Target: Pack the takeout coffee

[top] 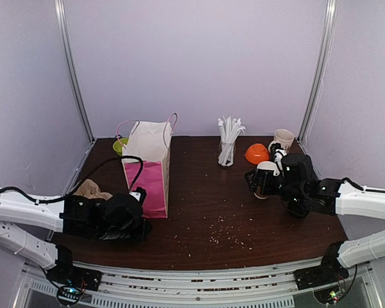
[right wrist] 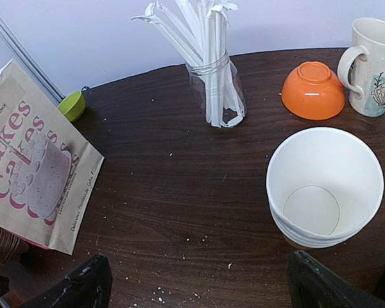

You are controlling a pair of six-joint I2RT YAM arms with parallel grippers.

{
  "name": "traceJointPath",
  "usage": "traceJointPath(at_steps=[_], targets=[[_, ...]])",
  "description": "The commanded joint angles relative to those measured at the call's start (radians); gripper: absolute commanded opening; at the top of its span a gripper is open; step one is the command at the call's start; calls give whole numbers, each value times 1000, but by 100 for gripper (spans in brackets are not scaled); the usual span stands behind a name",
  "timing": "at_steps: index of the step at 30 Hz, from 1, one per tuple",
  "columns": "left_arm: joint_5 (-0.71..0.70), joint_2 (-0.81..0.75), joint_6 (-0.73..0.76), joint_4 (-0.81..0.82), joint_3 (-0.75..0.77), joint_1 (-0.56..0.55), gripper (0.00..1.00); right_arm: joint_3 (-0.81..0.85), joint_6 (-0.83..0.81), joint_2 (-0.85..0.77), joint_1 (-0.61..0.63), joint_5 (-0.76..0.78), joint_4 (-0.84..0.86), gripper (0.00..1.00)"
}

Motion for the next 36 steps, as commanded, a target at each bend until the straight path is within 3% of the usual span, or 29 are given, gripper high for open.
traceJointPath(at_steps=[1,12,25,36], targets=[[62,85,82,223,-15,90,14,-21,9,-13,7,4,7,97],[76,314,226,344,53,292,2,-8,-19,-23,6,47,-22,98],[61,510,292,508,142,393,1,10,-38,18,6,52,-22,98],[80,770,324,563,357,521,2,34,-54,32,6,74,-51,98]])
